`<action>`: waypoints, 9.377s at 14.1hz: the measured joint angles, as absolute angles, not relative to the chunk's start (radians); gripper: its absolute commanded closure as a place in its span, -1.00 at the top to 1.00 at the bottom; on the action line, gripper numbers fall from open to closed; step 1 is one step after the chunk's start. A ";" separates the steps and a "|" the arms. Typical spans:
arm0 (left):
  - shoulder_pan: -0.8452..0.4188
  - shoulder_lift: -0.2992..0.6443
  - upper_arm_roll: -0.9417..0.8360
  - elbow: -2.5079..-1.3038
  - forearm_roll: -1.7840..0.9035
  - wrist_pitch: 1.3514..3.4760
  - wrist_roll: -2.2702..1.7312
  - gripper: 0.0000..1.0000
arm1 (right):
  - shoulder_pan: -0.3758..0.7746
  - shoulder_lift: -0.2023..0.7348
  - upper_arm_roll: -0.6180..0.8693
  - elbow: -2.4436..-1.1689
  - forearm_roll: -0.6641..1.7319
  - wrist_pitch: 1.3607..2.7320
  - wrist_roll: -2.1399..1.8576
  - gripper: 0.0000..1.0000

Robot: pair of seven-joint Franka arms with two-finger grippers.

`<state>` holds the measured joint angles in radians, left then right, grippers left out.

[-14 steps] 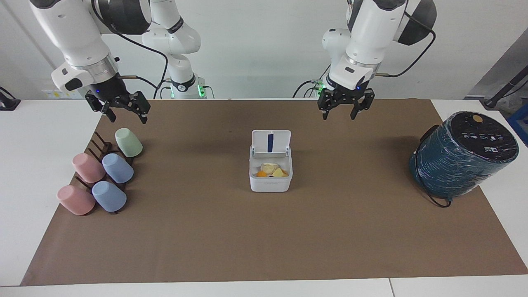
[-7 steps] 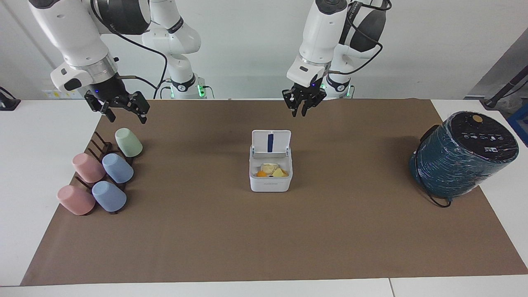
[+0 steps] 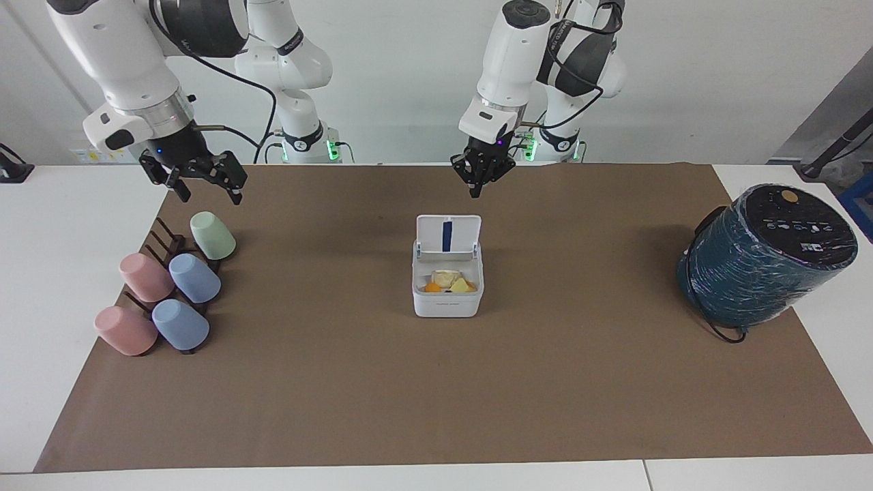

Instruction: Close trash can lid

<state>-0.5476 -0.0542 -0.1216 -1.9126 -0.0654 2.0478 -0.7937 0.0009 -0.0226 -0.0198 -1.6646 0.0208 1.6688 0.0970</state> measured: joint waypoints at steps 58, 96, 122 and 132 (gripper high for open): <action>-0.529 0.348 -0.086 -1.802 -0.068 2.606 -0.883 -1.00 | -0.002 -0.028 -0.020 -1.673 0.021 1.669 0.097 1.00; -0.152 0.100 0.031 -1.373 -0.026 1.485 -0.023 -0.99 | -0.002 -0.028 -0.020 -1.673 0.021 1.669 0.097 1.00; -0.152 0.066 0.037 -1.490 -0.026 1.564 0.017 1.00 | -0.004 -0.028 -0.020 -1.673 0.021 1.669 0.097 1.00; -0.087 0.056 0.020 -1.493 -0.022 1.564 0.063 1.00 | -0.005 -0.028 -0.020 -1.673 0.021 1.669 0.097 1.00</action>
